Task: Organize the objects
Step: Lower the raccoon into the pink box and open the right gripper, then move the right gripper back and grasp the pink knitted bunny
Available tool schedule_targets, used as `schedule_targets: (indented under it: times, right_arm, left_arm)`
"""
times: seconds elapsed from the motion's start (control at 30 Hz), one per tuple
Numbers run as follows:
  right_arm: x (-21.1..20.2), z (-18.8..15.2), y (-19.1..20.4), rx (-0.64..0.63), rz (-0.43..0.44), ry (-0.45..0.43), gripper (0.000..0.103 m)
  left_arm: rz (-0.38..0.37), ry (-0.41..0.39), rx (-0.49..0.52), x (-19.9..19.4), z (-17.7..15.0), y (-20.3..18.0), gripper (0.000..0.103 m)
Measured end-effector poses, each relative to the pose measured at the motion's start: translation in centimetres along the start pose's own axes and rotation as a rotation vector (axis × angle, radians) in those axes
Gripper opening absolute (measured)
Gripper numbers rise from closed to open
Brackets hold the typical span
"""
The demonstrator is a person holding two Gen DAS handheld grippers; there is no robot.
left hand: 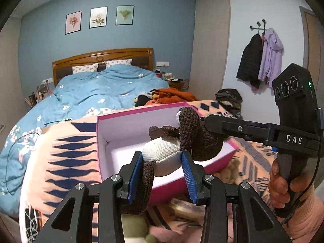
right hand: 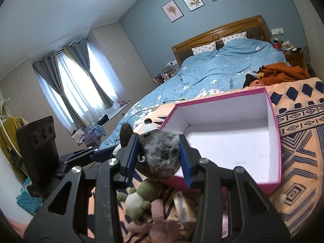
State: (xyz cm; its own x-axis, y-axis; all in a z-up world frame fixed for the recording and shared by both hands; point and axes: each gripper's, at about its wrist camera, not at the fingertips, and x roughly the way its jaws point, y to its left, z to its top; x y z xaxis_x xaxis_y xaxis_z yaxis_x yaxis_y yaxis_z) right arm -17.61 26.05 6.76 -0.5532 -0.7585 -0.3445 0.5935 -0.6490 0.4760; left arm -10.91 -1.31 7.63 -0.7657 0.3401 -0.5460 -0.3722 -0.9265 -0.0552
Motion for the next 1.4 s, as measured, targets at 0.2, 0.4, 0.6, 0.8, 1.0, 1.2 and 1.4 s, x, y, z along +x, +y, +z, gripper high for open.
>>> schedule_targets:
  times: [0.2, 0.4, 0.6, 0.8, 1.0, 1.2, 1.4]
  right_arm:
    - [3.0, 0.2, -2.2, 0.039, -0.039, 0.050, 0.042]
    - [5.8, -0.9, -4.4, 0.089, -0.070, 0.114, 0.043]
    - [8.7, -2.2, -6.2, 0.110, -0.122, 0.209, 0.052]
    - [9.2, -2.5, -6.2, 0.068, -0.167, 0.230, 0.054]
    - [7.8, -2.6, -5.7, 0.047, -0.162, 0.207, 0.055]
    - [4.6, -3.1, -4.0, 0.004, -0.118, 0.165, 0.061]
    - [1.0, -5.0, -1.9, -0.072, -0.095, 0.154, 0.064]
  left_arm:
    - [0.027, 0.070, 0.025, 3.9, 0.1, 1.2, 0.040]
    - [0.061, 0.164, 0.054, 7.4, -0.3, 2.0, 0.040]
    - [0.120, 0.225, 0.086, 9.8, -1.2, 2.0, 0.041]
    - [0.183, 0.203, 0.070, 9.6, -1.5, 2.7, 0.043]
    - [0.190, 0.104, 0.022, 6.5, -1.8, 3.5, 0.064]
    - [0.130, -0.008, -0.028, 1.3, -2.9, 3.5, 0.073]
    - [0.066, -0.029, -0.031, -2.1, -5.7, 2.2, 0.077]
